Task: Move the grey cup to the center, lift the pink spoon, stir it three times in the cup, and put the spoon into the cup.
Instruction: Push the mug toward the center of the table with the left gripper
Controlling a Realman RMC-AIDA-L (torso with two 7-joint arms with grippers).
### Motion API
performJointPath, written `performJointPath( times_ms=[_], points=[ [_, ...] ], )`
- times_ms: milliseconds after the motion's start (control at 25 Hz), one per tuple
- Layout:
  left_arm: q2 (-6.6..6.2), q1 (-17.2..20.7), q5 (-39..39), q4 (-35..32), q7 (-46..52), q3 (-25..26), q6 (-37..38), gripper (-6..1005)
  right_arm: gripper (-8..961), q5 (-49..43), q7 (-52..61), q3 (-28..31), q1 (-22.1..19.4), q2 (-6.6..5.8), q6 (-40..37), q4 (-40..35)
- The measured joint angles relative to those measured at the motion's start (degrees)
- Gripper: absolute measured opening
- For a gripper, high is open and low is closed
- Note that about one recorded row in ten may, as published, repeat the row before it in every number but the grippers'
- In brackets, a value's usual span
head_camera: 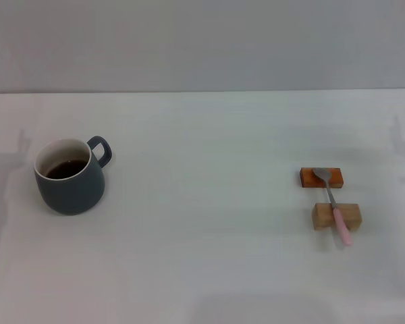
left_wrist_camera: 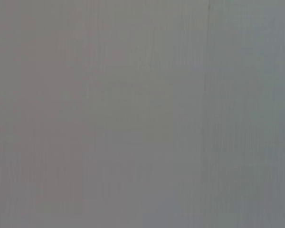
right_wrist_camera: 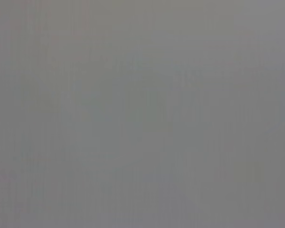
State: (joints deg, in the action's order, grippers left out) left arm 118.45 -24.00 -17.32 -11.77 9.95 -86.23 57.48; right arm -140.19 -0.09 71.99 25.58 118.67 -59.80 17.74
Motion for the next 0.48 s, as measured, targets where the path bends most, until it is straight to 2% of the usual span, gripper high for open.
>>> performJointPath(
  times_ms=[480],
  points=[
    [-0.01, -0.03, 0.00, -0.01, 0.30, 0.26, 0.00, 741, 622, 0.01, 0.00, 0.00, 0.12, -0.02, 0.05, 0.01]
  ],
)
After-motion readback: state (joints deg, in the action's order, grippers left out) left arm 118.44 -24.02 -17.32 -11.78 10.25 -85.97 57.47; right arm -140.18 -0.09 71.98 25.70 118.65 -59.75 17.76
